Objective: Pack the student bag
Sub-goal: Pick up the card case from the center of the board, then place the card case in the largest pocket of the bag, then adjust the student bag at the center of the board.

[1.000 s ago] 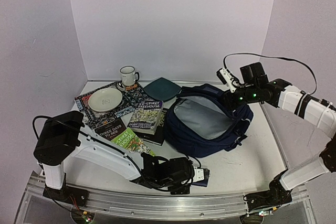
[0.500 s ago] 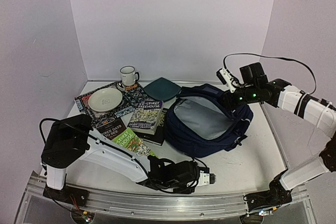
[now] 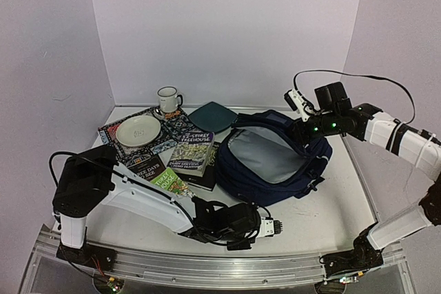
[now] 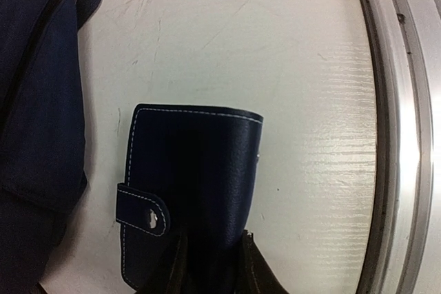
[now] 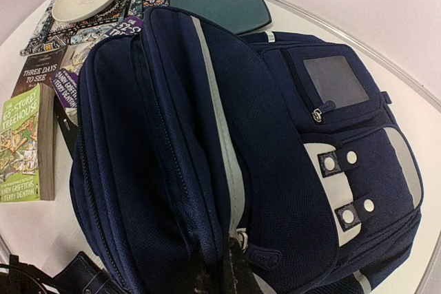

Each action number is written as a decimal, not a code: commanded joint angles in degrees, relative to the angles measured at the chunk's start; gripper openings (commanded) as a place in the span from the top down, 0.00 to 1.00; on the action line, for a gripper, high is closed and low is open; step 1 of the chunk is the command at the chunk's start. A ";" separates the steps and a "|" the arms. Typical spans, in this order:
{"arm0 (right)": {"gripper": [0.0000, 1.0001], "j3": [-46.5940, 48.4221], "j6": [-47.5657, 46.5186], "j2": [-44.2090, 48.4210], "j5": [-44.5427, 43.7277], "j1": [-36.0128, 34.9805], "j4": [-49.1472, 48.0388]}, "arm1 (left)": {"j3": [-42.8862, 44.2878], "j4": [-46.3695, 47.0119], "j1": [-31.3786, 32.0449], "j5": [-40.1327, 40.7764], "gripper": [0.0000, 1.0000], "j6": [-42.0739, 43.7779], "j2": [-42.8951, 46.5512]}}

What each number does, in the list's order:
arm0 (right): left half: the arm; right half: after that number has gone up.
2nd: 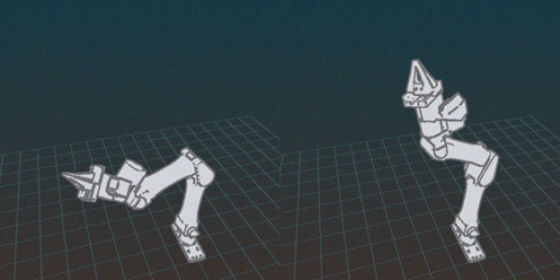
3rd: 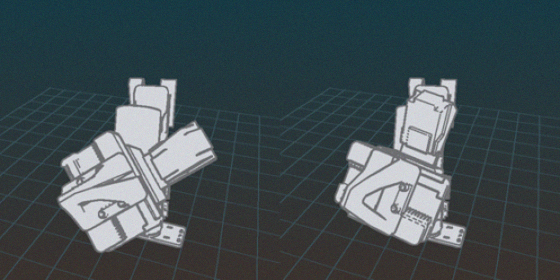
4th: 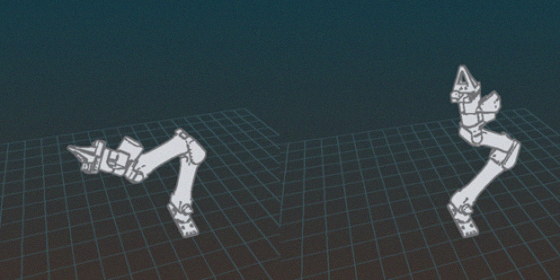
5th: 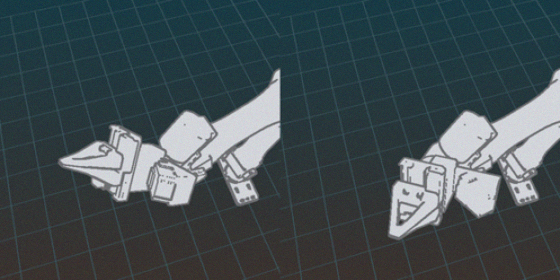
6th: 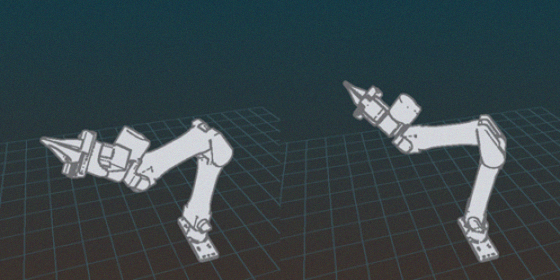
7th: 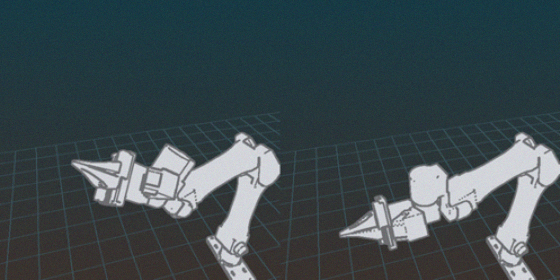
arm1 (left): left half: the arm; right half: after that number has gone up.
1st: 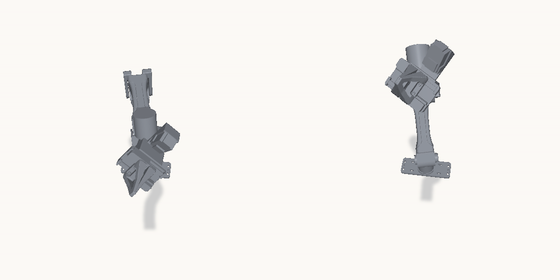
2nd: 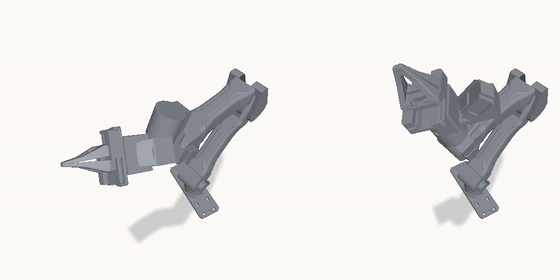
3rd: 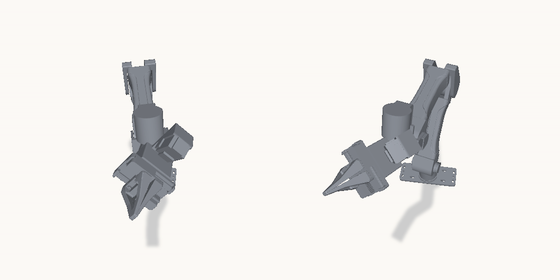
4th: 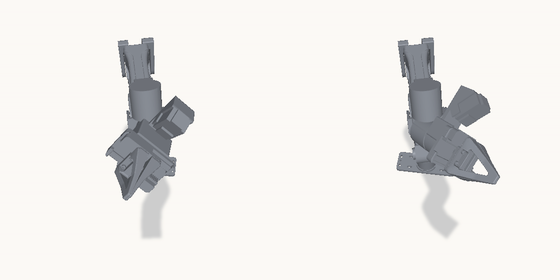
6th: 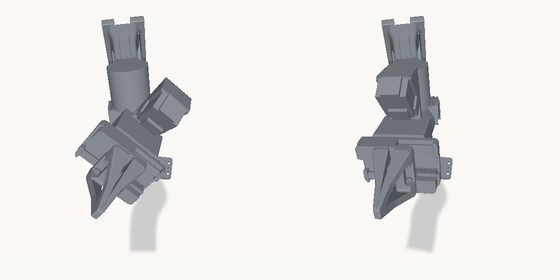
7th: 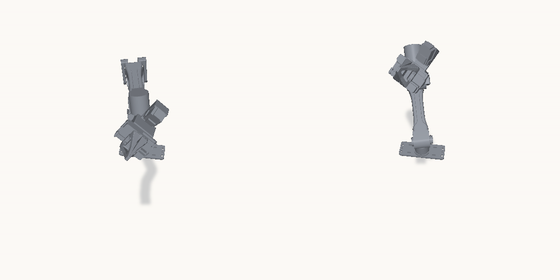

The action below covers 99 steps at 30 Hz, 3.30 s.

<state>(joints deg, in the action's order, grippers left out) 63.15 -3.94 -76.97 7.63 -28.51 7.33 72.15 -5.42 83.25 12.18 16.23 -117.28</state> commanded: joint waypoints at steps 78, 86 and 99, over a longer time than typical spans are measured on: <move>1.00 -3.94 7.43 5.37 10.73 0.27 -6.52 | 5.67 1.22 -17.97 8.09 0.43 -6.88 18.38; 1.00 -6.05 7.45 6.56 10.53 0.26 -6.28 | 2.42 0.15 -25.56 -2.50 0.40 -20.34 21.66; 1.00 -8.38 7.72 8.37 9.37 0.24 -6.10 | 9.44 0.09 -36.82 -24.57 0.38 -33.05 10.41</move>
<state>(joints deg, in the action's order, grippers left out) 54.74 4.01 -70.76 16.78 -28.05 4.47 76.46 -6.07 46.31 -3.78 -12.44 -102.16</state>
